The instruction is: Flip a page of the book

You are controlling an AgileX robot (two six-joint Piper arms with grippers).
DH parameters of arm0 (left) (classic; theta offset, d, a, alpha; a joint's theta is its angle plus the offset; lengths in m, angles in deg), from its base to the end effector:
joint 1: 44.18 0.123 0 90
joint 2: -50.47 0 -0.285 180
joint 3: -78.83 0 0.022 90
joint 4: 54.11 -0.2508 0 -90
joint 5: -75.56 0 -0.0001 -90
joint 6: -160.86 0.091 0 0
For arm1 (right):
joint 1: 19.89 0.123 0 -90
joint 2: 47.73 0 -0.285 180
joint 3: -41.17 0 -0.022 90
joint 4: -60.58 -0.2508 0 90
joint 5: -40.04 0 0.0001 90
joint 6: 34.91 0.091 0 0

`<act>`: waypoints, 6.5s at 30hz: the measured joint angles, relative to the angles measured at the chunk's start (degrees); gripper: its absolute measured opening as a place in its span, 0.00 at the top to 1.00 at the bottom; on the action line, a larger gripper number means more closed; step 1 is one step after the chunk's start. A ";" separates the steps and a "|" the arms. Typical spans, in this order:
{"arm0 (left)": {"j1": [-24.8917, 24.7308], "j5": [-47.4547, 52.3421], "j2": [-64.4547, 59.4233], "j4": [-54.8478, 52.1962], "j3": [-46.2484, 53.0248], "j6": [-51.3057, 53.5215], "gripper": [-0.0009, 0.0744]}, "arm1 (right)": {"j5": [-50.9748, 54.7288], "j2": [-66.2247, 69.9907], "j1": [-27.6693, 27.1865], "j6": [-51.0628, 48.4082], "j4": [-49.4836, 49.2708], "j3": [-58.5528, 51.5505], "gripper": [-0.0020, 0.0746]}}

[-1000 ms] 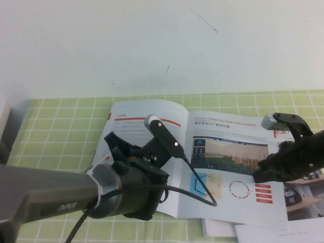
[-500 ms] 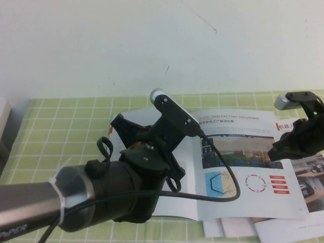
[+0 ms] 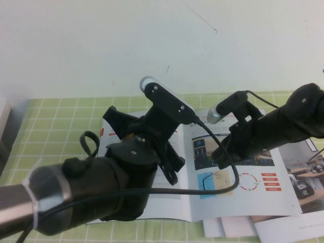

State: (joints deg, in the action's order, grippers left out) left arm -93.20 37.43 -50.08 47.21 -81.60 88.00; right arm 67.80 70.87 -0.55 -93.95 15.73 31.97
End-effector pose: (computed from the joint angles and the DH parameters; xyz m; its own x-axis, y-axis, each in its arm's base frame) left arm 0.2623 -0.2180 0.2509 -0.3965 0.5171 -0.7585 0.3120 0.8530 0.4184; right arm 0.3611 0.1585 0.1638 -0.6200 -0.5217 -0.5860 -0.6971 0.7090 0.1064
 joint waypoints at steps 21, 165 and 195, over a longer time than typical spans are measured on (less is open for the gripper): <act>0.00 -1.59 8.75 0.48 0.13 0.00 0.99 | 2.02 5.44 1.88 12.12 6.62 1.51 0.98; 6.99 16.61 62.74 -0.38 38.98 -1.58 0.99 | -7.70 -111.44 -27.41 50.77 47.35 -69.33 0.98; 30.29 41.64 74.80 -79.81 53.97 -91.69 0.99 | -7.47 -111.44 -27.41 50.82 47.35 -69.33 0.98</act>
State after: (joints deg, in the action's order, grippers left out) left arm -62.91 79.07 24.73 -32.61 -27.63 -3.69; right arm 60.32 -40.57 -27.96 -43.14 63.07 -37.37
